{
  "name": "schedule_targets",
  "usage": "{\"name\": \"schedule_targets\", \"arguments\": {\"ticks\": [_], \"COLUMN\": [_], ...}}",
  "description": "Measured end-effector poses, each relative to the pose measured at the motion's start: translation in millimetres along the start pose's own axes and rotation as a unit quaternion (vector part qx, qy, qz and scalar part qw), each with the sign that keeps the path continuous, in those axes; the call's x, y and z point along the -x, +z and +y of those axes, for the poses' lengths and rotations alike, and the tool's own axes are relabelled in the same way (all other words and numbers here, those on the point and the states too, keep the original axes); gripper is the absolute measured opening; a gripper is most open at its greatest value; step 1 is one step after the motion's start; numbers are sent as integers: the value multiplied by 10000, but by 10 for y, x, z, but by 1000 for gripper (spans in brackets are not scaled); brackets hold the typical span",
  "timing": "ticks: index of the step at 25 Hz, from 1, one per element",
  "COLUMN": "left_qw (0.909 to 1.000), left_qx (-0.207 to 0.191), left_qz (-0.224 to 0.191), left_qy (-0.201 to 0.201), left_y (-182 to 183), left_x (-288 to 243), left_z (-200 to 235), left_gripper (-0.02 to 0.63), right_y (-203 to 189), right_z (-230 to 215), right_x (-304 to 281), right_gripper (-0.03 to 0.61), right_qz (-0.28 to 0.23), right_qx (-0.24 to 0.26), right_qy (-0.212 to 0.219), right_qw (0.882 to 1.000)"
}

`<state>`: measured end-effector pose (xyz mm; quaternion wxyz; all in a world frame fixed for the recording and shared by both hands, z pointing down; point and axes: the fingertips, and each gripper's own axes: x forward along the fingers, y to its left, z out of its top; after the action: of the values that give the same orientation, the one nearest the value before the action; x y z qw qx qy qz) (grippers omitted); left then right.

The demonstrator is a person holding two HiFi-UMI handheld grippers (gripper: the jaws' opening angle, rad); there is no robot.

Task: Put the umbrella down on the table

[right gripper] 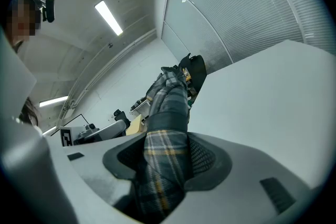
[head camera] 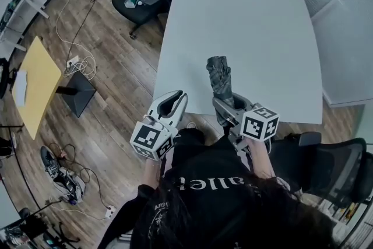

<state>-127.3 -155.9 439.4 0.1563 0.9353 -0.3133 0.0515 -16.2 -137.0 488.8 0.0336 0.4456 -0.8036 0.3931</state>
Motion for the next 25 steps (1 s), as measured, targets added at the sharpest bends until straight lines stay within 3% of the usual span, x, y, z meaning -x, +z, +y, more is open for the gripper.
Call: {"name": "schedule_targets", "arguments": {"ticks": [11, 19, 25], "left_qw": [9996, 9984, 9975], "left_qx": [214, 238, 276], "left_qz": [-173, -271, -284], "left_qy": [112, 437, 578], "left_y": [10, 68, 119], "left_x": [-100, -225, -378], "left_z": [248, 398, 507], "left_gripper": [66, 66, 66], "right_y": [453, 1113, 1453], "right_z": [-297, -674, -1092], "right_x": [-202, -670, -1162], "right_gripper": [218, 218, 218], "right_qz": [141, 175, 507], "right_qx": [242, 537, 906], "right_qy": [-313, -195, -335], "right_qw": [9991, 9982, 9940]}}
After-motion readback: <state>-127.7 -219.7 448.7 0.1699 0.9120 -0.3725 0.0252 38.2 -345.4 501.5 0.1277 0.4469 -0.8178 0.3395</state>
